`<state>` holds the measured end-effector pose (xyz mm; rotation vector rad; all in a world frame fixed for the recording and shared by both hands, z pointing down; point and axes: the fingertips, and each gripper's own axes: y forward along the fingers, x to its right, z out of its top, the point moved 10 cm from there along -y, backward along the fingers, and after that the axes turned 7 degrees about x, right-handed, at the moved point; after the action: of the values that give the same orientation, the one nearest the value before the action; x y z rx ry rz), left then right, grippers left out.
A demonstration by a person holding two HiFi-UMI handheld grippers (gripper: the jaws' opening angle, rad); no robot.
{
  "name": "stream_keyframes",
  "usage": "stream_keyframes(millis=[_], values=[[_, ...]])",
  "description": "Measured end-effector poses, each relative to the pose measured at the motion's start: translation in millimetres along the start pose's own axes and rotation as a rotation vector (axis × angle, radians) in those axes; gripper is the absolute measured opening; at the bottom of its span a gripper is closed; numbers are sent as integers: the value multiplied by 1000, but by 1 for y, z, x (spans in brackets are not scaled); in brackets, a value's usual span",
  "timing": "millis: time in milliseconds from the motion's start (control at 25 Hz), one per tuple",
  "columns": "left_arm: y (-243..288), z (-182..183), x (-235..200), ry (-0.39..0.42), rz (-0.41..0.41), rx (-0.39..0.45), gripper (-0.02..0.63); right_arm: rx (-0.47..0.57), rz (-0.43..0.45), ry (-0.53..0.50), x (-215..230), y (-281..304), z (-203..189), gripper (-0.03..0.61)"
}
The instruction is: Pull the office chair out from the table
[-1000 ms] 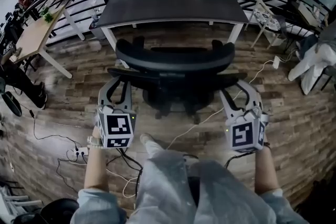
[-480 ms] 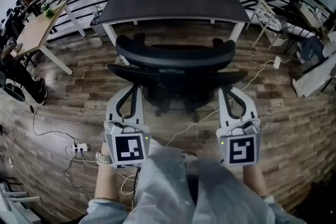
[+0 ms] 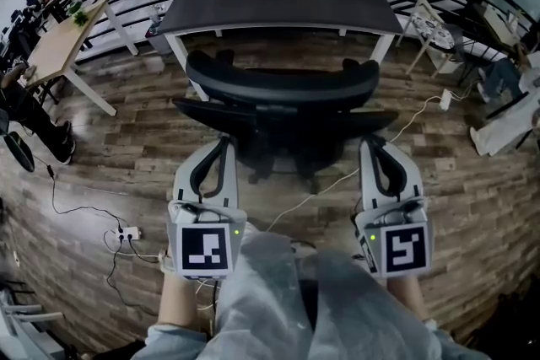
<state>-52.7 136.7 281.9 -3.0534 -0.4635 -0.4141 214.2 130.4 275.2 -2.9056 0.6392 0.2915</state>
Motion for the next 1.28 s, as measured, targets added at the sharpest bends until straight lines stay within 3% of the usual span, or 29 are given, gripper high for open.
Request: stream_keyframes(millis=[200, 600, 1280], values=[[-2, 1, 3, -40, -33, 6, 6, -25, 19, 6, -2, -1, -5, 5], [0, 2, 16, -34, -78, -6, 6, -55, 40, -2, -8, -3, -9, 3], [-4, -1, 20, -74, -87, -1, 6, -75, 58, -19, -12, -2, -13, 3]])
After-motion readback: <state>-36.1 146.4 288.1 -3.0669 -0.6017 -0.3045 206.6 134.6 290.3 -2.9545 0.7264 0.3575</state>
